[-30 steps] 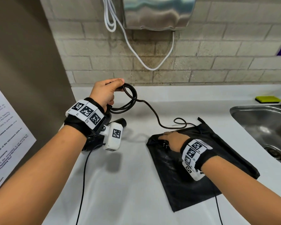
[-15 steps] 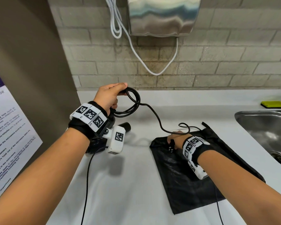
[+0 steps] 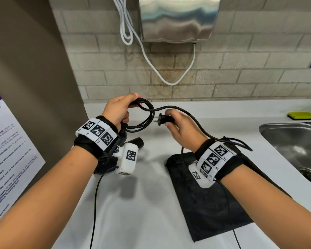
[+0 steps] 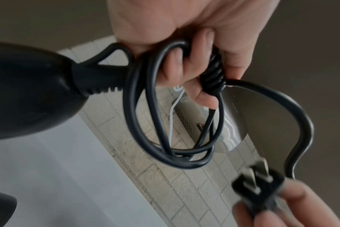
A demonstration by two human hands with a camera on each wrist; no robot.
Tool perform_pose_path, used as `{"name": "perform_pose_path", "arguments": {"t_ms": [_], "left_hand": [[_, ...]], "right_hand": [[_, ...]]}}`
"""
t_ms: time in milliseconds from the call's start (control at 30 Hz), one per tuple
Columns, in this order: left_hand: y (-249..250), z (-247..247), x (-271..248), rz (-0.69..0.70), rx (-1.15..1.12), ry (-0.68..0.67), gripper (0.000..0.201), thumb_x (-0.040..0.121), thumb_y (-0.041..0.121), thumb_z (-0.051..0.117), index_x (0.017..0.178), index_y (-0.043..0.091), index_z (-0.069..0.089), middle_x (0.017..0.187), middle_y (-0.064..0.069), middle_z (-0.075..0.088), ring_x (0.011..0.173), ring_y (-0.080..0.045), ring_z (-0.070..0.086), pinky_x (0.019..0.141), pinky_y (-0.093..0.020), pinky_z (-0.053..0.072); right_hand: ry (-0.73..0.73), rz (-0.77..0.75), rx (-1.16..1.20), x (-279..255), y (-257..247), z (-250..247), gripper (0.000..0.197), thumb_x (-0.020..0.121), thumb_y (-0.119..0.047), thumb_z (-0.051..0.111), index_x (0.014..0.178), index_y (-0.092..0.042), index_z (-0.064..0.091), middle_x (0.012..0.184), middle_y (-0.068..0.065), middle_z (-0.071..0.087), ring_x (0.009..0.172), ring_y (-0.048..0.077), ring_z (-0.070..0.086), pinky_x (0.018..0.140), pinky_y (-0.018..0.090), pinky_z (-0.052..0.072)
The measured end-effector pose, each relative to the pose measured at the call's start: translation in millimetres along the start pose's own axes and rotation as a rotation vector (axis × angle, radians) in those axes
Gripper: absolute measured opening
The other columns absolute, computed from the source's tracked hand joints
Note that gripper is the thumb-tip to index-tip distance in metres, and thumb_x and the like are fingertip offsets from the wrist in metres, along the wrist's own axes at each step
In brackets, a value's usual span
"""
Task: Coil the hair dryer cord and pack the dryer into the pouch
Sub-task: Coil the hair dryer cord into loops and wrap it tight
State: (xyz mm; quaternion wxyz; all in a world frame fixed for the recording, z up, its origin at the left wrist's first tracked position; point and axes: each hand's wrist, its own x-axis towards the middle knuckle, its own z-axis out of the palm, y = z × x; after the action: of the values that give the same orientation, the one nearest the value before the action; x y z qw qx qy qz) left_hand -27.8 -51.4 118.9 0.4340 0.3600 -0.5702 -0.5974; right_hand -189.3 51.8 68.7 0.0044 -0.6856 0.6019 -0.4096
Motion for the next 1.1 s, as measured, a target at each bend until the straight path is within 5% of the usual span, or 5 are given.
{"name": "perform_pose_path", "arguments": {"t_ms": [167, 533, 667, 833, 1100], "left_hand": [[-4.9, 5.0, -2.4, 0.002, 0.004, -0.042, 0.017, 0.09, 0.024, 0.054, 0.08, 0.018, 0.066, 0.057, 0.008, 0.065, 0.031, -0.004, 0.019, 0.035, -0.013, 0.016], [-10.0, 10.2, -7.6, 0.016, -0.036, -0.134, 0.02, 0.092, 0.017, 0.051, 0.077, 0.015, 0.064, 0.057, 0.008, 0.067, 0.028, -0.003, 0.022, 0.033, -0.014, 0.018], [-8.6, 9.8, -5.5, 0.011, 0.008, -0.165, 0.021, 0.093, 0.019, 0.049, 0.079, 0.014, 0.063, 0.059, 0.008, 0.067, 0.032, -0.005, 0.024, 0.036, -0.014, 0.019], [-8.1, 9.8, -2.9, 0.004, 0.088, -0.165, 0.018, 0.093, 0.023, 0.05, 0.082, 0.019, 0.063, 0.087, 0.0, 0.067, 0.035, -0.006, 0.028, 0.042, -0.018, 0.023], [-8.8, 9.3, 0.4, 0.02, 0.014, -0.043, 0.021, 0.09, 0.026, 0.055, 0.071, 0.018, 0.061, 0.073, 0.001, 0.054, 0.031, -0.005, 0.029, 0.041, -0.02, 0.022]], "right_hand": [[-0.034, 0.117, -0.088, 14.1, -23.6, 21.1, 0.018, 0.09, -0.011, 0.046, 0.108, -0.006, 0.048, 0.082, 0.012, 0.06, 0.076, 0.032, 0.057, 0.061, 0.029, 0.037], [0.267, 0.399, 0.188, 45.0, -35.1, 34.3, 0.029, 0.086, -0.022, 0.06, 0.089, -0.013, 0.033, 0.062, -0.003, 0.042, 0.049, 0.012, 0.04, 0.042, 0.019, 0.033], [0.319, 0.438, 0.379, 47.8, -34.6, 39.4, 0.018, 0.087, -0.008, 0.051, 0.092, -0.013, 0.034, 0.061, 0.0, 0.044, 0.054, 0.022, 0.048, 0.051, 0.033, 0.043], [0.339, 0.419, 0.414, 43.2, -34.4, 44.0, 0.02, 0.087, 0.002, 0.045, 0.095, -0.012, 0.033, 0.069, 0.01, 0.054, 0.053, 0.008, 0.05, 0.048, 0.013, 0.037], [0.259, 0.337, 0.47, 33.5, -39.3, 48.4, 0.035, 0.086, 0.003, 0.051, 0.116, -0.011, 0.038, 0.098, 0.002, 0.06, 0.07, 0.007, 0.054, 0.058, 0.005, 0.042]]}}
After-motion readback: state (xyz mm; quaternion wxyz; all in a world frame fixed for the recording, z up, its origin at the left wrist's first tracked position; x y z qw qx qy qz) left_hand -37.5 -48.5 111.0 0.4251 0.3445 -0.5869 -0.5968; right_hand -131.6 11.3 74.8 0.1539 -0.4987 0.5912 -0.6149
